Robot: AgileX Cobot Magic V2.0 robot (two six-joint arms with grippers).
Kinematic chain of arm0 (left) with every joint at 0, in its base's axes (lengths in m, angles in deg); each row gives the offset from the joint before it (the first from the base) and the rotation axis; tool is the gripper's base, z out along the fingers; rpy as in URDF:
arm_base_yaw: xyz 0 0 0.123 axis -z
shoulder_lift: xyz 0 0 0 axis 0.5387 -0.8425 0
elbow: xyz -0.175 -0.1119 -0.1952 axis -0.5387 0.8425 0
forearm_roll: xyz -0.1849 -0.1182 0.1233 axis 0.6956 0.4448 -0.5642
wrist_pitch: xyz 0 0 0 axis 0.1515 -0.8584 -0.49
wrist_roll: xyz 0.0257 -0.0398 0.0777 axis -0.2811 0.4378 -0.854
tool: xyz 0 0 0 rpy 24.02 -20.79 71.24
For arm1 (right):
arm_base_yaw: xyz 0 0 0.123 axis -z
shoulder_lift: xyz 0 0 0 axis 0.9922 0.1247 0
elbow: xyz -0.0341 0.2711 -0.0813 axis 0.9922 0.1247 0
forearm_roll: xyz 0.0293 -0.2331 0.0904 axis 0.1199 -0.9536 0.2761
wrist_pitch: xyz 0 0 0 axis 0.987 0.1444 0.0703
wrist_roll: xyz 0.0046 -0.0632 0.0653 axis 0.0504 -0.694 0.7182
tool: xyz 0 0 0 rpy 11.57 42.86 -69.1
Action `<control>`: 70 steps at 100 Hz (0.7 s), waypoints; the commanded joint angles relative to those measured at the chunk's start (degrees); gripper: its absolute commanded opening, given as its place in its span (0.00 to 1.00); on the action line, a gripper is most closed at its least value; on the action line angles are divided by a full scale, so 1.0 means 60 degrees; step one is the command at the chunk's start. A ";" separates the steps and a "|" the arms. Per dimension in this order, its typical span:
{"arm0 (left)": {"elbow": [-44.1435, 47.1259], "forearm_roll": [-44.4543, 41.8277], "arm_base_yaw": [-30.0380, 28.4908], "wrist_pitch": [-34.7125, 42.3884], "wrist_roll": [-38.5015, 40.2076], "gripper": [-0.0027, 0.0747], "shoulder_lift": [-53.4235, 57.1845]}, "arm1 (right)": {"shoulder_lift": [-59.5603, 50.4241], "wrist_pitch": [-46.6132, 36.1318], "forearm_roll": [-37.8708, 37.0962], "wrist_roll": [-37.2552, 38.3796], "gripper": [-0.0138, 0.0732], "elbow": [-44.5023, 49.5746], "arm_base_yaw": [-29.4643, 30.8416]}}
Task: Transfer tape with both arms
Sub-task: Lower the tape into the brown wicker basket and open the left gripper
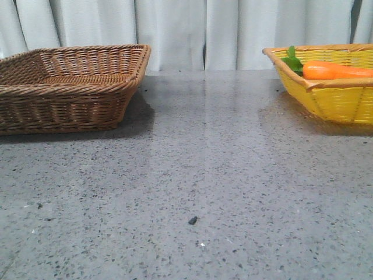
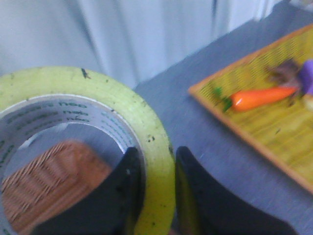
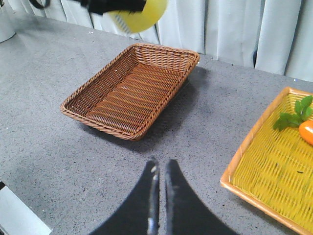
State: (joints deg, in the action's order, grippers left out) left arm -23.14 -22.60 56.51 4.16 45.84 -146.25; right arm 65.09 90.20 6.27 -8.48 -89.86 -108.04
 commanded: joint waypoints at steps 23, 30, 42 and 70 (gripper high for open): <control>0.2169 0.0174 -0.1167 0.1061 0.0682 0.34 0.0294 | 0.0034 -0.0339 0.0183 0.0016 0.09 -0.0143 0.0048; 0.2190 0.0301 -0.1167 0.1044 0.0682 0.50 0.0294 | 0.0034 -0.0339 0.0180 0.0016 0.09 -0.0143 0.0048; 0.2150 0.1187 -0.1167 0.0753 0.0646 0.57 0.0546 | 0.0034 -0.0234 0.0180 0.0016 0.09 -0.0143 0.0048; 0.4267 0.0737 -0.0209 0.2595 0.0584 0.31 0.3735 | -0.1512 -0.1014 -0.0638 -0.0259 0.09 0.1111 0.0048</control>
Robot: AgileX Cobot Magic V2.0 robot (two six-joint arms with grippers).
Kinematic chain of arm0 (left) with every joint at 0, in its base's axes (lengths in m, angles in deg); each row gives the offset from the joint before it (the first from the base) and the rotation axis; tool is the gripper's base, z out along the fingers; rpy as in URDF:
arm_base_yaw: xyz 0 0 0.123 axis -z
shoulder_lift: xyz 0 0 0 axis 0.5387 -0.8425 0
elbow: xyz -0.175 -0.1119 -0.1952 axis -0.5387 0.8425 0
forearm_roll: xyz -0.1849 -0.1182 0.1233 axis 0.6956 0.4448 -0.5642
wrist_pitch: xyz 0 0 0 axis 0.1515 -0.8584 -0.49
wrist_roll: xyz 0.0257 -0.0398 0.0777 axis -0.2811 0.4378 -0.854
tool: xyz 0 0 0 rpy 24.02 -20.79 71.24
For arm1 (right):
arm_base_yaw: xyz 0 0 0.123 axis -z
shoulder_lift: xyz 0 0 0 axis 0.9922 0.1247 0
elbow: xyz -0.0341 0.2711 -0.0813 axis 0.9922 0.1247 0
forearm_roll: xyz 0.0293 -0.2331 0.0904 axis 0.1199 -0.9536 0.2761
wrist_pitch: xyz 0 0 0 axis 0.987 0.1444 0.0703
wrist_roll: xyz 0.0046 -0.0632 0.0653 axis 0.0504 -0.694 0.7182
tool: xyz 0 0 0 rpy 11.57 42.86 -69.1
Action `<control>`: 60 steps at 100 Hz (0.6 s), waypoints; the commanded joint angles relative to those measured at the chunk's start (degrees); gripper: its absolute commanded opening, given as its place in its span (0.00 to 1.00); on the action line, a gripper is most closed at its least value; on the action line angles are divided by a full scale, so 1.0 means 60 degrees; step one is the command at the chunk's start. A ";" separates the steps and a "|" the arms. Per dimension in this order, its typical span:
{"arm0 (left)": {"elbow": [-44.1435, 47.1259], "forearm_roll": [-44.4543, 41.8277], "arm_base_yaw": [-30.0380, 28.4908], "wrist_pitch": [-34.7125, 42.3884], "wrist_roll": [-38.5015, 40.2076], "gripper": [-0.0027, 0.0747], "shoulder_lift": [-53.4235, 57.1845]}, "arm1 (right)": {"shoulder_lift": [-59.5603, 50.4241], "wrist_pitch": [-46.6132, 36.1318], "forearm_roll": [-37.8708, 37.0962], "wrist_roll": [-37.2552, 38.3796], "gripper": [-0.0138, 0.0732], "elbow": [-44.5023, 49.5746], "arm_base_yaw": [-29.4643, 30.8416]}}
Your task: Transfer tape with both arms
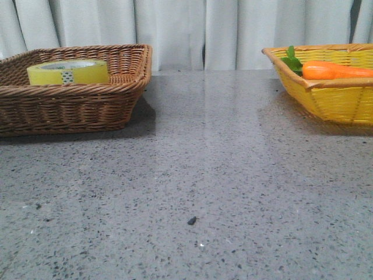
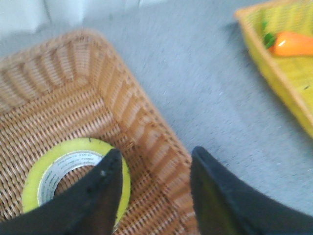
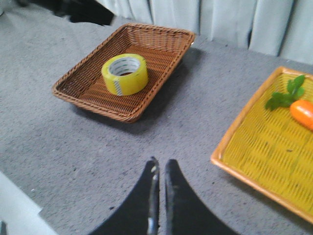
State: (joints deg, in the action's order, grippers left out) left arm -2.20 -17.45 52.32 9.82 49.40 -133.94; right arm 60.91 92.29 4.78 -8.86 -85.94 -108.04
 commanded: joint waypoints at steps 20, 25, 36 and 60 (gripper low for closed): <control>0.5628 -0.0546 0.1201 0.4924 -0.0008 0.18 0.5904 | -0.3717 -0.3652 -0.1662 -0.0215 0.08 0.3312 0.0048; 0.6797 -0.0546 0.1201 0.5526 -0.0008 0.13 0.6944 | -0.4340 -0.4238 -0.1771 -0.0215 0.08 0.4030 0.0048; 0.8932 -0.0703 0.1133 0.6569 -0.0008 0.01 0.9185 | -0.5425 -0.5500 -0.1771 -0.0215 0.08 0.5346 0.0048; 1.0683 -0.0905 0.0874 0.6595 0.0010 0.01 1.1712 | -0.6043 -0.6283 -0.1754 -0.0215 0.08 0.6661 0.0048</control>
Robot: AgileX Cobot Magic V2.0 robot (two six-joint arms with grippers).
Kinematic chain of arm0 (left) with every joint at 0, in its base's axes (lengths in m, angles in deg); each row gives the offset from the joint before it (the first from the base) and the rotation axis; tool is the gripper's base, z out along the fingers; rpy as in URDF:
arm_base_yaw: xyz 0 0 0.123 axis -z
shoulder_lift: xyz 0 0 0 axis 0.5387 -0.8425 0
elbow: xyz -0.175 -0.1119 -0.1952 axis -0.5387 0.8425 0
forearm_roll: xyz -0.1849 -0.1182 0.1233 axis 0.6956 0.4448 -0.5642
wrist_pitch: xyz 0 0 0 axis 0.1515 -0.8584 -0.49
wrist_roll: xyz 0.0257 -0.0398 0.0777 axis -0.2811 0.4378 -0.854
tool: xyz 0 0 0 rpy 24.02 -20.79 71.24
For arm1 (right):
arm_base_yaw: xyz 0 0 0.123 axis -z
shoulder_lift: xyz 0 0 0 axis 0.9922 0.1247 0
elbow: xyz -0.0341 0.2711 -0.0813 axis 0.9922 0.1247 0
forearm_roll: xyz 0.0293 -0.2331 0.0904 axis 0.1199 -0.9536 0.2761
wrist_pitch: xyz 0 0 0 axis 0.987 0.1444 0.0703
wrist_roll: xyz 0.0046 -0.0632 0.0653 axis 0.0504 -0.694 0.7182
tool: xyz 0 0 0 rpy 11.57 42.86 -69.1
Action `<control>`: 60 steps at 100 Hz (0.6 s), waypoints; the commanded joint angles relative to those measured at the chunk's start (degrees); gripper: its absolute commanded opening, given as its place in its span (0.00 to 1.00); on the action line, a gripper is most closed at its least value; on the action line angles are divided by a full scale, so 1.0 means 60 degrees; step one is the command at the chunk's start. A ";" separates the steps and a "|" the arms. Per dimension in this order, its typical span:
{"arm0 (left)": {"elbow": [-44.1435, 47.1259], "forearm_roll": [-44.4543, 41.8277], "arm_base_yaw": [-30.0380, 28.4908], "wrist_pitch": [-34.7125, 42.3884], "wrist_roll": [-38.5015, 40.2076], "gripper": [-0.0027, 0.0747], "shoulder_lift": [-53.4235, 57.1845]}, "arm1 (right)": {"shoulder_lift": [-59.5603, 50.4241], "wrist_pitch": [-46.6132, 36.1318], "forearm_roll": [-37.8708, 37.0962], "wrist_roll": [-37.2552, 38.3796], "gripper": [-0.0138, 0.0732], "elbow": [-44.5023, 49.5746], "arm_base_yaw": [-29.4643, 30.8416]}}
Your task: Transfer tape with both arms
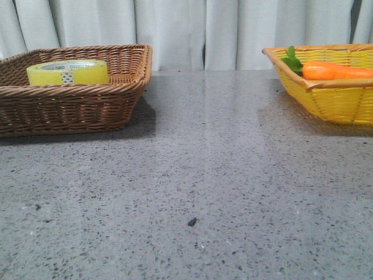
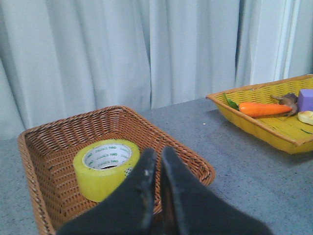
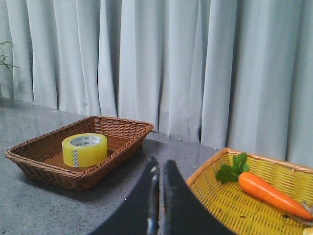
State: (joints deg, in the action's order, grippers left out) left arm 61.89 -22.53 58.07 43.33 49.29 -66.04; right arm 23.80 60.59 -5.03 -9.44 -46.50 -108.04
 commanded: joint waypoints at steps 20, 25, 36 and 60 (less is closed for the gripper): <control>0.0141 0.0074 -0.0084 0.1039 0.0027 0.01 0.0782 | 0.0162 -0.0886 -0.0119 -0.0118 0.08 0.0550 0.0048; 0.0141 0.0074 -0.0084 0.1039 0.0027 0.01 0.0782 | 0.0162 -0.0881 -0.0119 -0.0118 0.08 0.0634 0.0048; 0.0141 0.0074 -0.0084 0.1039 0.0027 0.01 0.0782 | 0.0162 -0.0882 -0.0119 -0.0118 0.08 0.0844 0.0048; 0.0426 0.0351 -0.0084 0.1500 0.0027 0.01 0.0821 | 0.0162 -0.0815 -0.0119 -0.0118 0.08 0.0948 0.0048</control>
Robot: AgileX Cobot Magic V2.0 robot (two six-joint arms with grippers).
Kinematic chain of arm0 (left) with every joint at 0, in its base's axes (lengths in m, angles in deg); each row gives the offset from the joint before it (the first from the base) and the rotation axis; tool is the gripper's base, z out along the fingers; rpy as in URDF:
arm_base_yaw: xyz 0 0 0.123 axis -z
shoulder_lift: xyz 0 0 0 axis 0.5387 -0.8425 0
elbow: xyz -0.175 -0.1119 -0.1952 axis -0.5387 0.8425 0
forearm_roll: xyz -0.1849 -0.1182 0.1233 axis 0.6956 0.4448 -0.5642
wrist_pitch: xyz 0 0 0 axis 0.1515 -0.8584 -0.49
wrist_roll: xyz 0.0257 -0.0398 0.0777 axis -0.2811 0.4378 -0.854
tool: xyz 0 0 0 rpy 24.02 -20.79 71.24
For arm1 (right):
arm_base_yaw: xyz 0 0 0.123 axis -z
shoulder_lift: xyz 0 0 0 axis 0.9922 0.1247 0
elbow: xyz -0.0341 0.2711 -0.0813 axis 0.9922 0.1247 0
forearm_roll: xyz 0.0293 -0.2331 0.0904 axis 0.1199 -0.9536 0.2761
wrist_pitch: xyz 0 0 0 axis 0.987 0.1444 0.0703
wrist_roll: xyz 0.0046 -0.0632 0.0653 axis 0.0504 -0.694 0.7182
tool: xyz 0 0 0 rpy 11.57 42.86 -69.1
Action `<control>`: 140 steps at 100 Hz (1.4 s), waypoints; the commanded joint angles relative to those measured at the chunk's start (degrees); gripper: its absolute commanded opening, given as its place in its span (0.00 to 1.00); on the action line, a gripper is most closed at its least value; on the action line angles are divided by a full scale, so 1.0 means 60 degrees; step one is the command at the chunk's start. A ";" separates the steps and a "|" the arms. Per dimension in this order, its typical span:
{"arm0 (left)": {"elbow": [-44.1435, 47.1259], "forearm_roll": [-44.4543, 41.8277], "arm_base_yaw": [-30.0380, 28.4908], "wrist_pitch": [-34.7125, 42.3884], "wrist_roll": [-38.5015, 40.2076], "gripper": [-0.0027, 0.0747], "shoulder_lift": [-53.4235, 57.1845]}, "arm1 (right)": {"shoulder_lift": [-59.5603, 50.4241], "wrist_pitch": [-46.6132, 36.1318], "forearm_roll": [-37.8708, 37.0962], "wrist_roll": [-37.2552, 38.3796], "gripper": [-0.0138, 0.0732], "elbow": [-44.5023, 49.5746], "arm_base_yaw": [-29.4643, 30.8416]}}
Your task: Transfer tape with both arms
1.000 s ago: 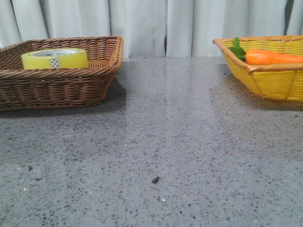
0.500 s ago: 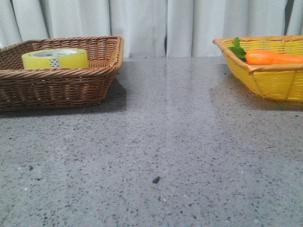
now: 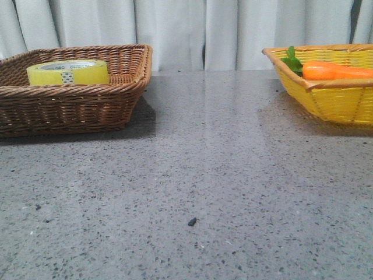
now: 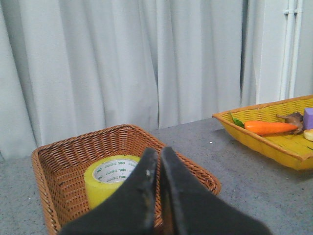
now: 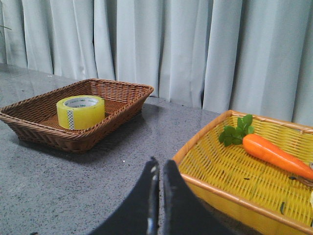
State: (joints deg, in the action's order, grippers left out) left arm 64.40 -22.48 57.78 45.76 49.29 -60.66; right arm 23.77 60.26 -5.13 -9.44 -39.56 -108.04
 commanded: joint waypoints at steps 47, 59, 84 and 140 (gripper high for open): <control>0.4329 -0.1192 -0.1684 0.1510 0.1282 0.01 0.1464 | 0.0166 -0.0760 -0.0102 -0.0118 0.08 -0.0210 0.0048; 0.4329 -0.1432 -0.1955 0.0160 0.1311 0.01 0.1662 | 0.0166 -0.0755 -0.0102 -0.0118 0.08 -0.0210 0.0048; 0.4329 -0.1190 -0.2037 0.0038 0.1327 0.01 0.1945 | 0.0166 -0.0755 -0.0102 -0.0118 0.08 -0.0210 0.0048; 0.4329 -0.1190 -0.2037 0.0038 0.1327 0.01 0.1945 | 0.0166 -0.0755 -0.0102 -0.0118 0.08 -0.0210 0.0048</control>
State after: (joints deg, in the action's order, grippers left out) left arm 89.85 -30.40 45.73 42.66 56.71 -50.65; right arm 23.77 60.26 -5.13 -9.44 -39.44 -108.04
